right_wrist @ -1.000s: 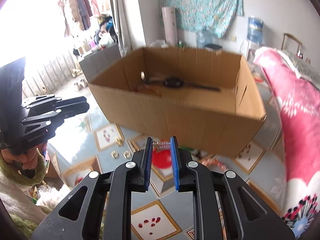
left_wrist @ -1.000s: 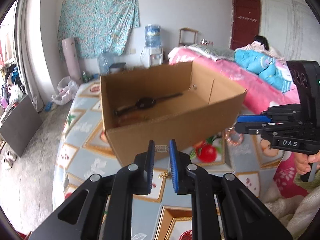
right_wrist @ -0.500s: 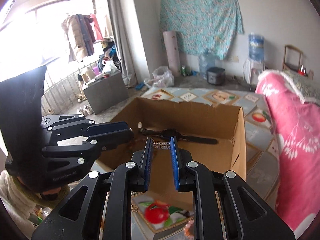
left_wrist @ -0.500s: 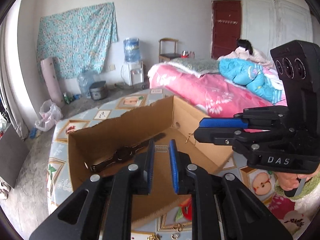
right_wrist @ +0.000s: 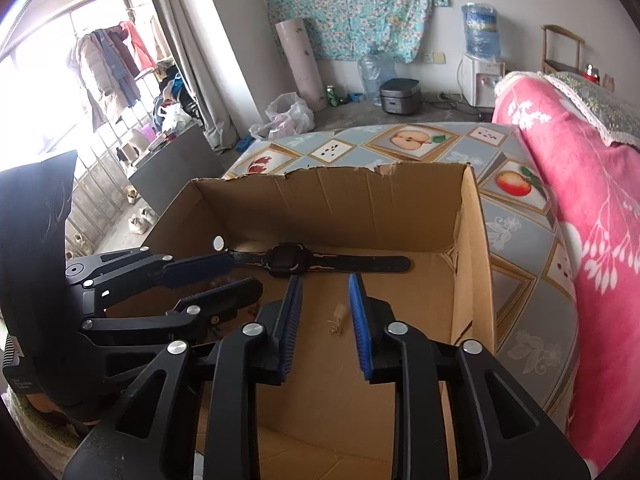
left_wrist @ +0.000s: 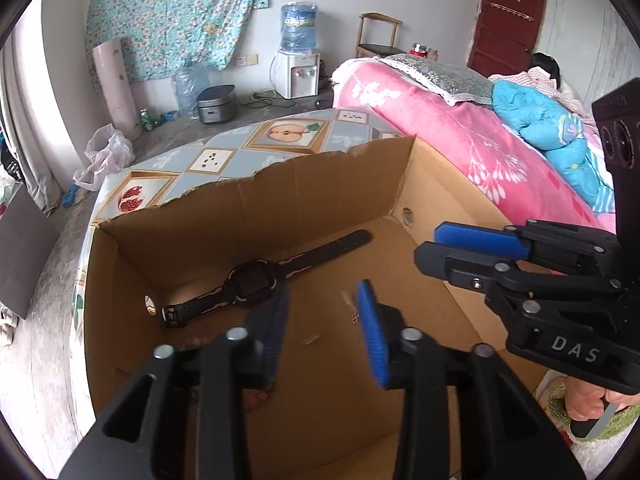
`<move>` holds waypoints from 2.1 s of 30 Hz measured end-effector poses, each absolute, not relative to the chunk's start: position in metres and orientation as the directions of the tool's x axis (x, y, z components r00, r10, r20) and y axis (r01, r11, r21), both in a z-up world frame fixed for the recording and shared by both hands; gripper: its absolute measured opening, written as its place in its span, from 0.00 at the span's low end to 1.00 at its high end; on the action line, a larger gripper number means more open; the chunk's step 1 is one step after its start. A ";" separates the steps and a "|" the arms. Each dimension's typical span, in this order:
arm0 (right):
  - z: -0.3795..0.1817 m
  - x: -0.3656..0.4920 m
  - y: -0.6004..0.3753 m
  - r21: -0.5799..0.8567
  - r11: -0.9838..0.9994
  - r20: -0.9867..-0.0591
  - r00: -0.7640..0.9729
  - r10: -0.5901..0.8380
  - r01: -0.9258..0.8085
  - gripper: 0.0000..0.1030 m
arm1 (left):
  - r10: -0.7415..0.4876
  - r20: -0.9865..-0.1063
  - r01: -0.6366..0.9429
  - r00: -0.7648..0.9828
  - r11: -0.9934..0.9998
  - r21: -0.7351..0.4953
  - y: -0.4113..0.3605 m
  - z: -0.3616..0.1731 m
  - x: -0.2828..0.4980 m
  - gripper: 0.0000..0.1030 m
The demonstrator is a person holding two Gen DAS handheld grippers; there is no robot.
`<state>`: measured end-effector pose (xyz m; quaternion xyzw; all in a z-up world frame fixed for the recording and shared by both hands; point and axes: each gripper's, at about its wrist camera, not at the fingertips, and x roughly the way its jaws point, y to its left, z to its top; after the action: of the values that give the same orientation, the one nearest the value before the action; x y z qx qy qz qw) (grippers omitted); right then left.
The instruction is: Organize jewelry
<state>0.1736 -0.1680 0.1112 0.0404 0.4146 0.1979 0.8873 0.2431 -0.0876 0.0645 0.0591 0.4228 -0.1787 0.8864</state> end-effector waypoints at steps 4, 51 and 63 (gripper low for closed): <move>0.112 0.171 -0.172 0.224 0.923 -0.708 0.599 0.374 -0.312 0.33 | -0.247 -0.761 0.350 0.600 0.936 -0.028 -0.084 0.068 0.239 0.48; 0.026 0.046 -0.109 0.373 0.813 -0.744 0.379 0.550 -0.448 0.33 | -0.297 -0.777 0.463 0.555 0.886 -0.008 -0.031 -0.035 0.065 0.27; 0.024 0.041 -0.110 0.352 0.818 -0.746 0.392 0.538 -0.454 0.31 | -0.271 -0.768 0.500 0.580 0.863 0.073 -0.046 -0.037 0.063 0.10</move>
<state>0.0412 -0.1098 0.0236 0.0452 0.4641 0.2979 0.8330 0.0634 -0.0460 -0.0374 0.1423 0.4021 -0.2199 0.8773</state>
